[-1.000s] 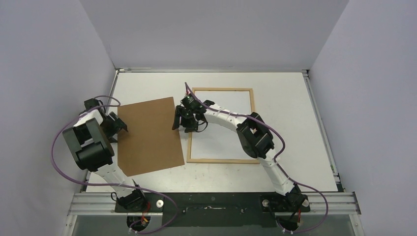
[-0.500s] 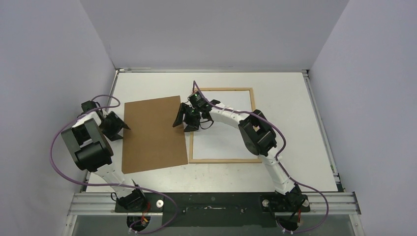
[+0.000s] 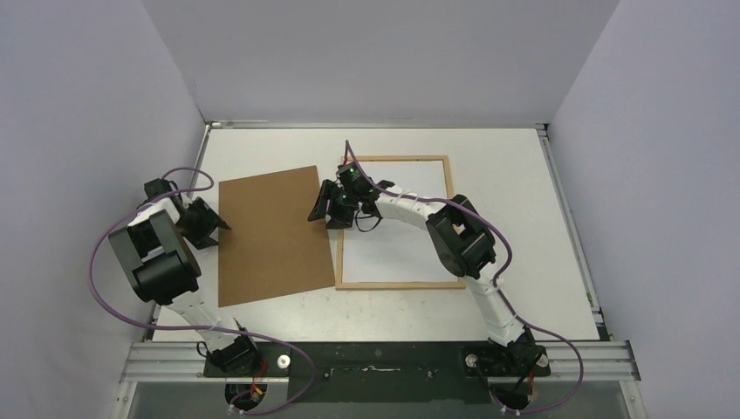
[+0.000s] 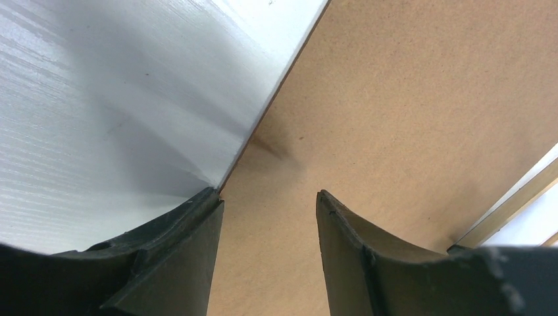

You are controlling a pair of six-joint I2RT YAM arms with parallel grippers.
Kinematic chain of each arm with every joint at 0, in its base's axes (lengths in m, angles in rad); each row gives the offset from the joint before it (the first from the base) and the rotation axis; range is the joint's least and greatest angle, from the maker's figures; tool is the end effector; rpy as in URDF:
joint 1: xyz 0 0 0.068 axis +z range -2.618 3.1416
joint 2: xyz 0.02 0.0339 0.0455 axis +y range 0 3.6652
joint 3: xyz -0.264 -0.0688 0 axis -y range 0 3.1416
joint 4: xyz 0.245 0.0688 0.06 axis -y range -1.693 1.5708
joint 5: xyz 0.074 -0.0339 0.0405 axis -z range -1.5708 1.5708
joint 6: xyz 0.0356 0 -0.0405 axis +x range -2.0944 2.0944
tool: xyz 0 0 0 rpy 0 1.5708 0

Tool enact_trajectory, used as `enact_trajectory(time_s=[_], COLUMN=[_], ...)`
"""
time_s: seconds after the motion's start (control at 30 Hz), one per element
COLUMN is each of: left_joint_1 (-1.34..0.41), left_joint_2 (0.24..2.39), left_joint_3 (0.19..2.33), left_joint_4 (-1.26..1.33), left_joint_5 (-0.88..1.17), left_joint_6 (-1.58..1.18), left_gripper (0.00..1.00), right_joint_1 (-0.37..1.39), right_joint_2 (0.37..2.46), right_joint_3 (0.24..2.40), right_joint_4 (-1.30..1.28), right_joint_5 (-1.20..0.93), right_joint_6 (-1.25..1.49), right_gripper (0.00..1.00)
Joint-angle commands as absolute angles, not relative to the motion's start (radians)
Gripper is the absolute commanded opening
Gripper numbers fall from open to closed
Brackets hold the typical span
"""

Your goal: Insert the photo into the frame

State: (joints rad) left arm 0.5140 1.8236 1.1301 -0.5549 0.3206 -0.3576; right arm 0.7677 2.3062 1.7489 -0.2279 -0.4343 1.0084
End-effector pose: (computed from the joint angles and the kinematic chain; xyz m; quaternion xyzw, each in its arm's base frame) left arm 0.3076 0.1608 0.1564 -0.3881 0.8941 -0.1447 0.1703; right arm 0.3580 0.3663 0.1555 0.0264 0.9055 0.4156 0.0814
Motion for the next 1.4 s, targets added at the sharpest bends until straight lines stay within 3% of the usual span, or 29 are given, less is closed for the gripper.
enact_trajectory(time_s=[0.0, 0.4, 1.03, 1.37], left_joint_1=[0.477, 0.47, 0.255, 0.255], left_joint_2=[1.854, 1.85, 1.737, 1.748], left_joint_3=[1.112, 1.146, 0.925, 0.94], left_joint_4=[-0.644, -0.649, -0.512, -0.543], left_joint_5=[0.481, 0.501, 0.54, 0.48], left_joint_6=[-0.394, -0.393, -0.531, -0.501], left_gripper=[0.51, 0.5, 0.47, 0.47], right_joint_1=[0.833, 0.839, 0.711, 0.662], right_joint_2=[2.178, 2.14, 2.022, 1.949], right_joint_3=[1.768, 1.73, 1.444, 1.419], right_joint_4=[0.054, 0.127, 0.086, -0.236], right_joint_5=[-0.546, -0.557, -0.484, -0.321], right_joint_6=[1.044, 1.069, 0.949, 0.756], right_gripper=[0.57, 0.54, 0.54, 0.61])
